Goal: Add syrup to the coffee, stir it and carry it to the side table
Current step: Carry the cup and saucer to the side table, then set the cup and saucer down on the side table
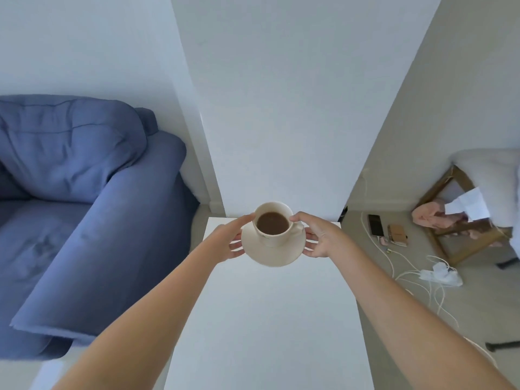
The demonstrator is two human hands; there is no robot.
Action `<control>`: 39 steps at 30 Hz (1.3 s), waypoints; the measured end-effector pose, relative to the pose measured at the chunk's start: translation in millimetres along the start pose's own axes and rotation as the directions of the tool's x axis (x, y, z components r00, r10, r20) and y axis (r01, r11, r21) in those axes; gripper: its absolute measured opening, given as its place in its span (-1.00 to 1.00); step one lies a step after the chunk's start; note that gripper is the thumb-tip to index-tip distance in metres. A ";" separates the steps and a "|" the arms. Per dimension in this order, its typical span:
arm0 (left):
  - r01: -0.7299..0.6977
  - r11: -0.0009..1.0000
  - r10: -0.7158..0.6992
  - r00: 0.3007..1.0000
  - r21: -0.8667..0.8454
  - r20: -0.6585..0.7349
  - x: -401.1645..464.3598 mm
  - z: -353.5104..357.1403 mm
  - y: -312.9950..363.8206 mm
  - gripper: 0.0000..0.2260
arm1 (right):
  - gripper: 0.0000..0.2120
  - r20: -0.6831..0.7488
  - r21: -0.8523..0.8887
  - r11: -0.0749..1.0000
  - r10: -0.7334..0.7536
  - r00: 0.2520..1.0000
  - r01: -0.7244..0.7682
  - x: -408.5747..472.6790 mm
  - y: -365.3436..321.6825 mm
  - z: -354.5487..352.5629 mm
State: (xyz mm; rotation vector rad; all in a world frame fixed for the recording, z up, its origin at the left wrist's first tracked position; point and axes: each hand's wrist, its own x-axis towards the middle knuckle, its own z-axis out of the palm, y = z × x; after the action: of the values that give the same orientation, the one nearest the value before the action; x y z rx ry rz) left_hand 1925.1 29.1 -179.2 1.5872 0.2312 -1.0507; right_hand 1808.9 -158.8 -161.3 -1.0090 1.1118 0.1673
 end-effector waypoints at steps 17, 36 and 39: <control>0.154 0.988 -0.154 0.983 0.009 0.098 155.0 5.6 -20.9 -0.60 | -0.72 -0.017 -0.082 0.989 0.120 0.993 -0.121 160.4 2.8 -8.6; 0.261 0.963 -0.257 0.964 -0.062 0.063 252.0 -2.7 -82.2 -0.74 | -0.83 -0.092 -0.010 0.974 0.224 0.970 -0.226 265.9 61.2 0.5; 0.271 0.961 -0.266 0.961 -0.059 0.074 256.9 -5.9 -88.4 -0.72 | -0.88 -0.093 0.004 0.974 0.226 0.970 -0.227 270.8 66.1 2.2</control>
State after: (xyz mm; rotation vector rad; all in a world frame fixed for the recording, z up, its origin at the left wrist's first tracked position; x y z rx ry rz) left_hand 2019.2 -35.5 -425.8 1.4840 0.4439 -1.2876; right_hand 1902.4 -214.7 -417.9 -0.9009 1.3118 0.3105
